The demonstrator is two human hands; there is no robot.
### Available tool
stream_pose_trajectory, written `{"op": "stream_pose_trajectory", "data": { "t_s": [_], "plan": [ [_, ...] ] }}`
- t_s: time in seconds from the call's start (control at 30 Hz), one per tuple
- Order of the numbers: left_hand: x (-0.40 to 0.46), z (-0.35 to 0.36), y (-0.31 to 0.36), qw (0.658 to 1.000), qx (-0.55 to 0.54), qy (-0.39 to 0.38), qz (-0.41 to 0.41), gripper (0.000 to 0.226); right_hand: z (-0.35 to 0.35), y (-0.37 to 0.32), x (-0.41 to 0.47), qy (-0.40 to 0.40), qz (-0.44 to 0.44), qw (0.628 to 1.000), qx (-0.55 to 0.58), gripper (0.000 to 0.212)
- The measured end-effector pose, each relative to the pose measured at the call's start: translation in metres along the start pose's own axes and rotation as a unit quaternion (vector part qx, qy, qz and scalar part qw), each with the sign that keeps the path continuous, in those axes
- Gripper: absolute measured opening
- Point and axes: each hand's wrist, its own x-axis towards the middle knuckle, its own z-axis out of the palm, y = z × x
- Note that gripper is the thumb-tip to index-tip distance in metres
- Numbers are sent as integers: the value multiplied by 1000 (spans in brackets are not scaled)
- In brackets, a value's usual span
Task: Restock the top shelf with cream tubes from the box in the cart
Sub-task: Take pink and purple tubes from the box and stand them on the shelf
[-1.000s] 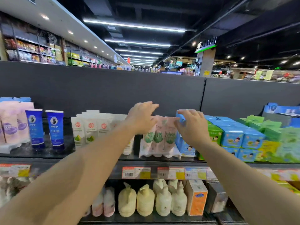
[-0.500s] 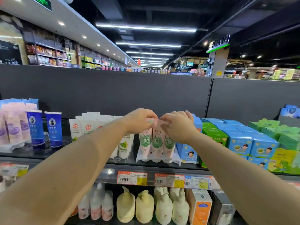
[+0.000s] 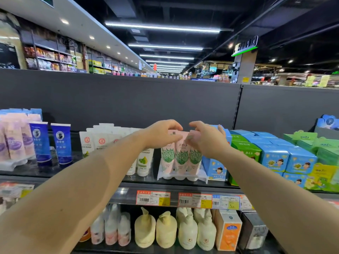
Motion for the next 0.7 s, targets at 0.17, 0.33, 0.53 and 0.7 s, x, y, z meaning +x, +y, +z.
{"op": "stream_pose_trajectory", "data": {
  "t_s": [0.17,0.33,0.53,0.7],
  "plan": [
    [0,6,-6,997,35,71,20,22,-10,9,-3,19,-4,999,-42,29],
    [0,5,-9,997,30,74,8,26,-11,5,-3,5,-3,1000,-19,25],
    [0,3,-9,996,46,76,-23,28,-16,6,-3,-51,4,998,40,30],
    [0,6,-4,993,48,102,-38,13,-10,4,-1,-10,-11,995,97,24]
  ]
}}
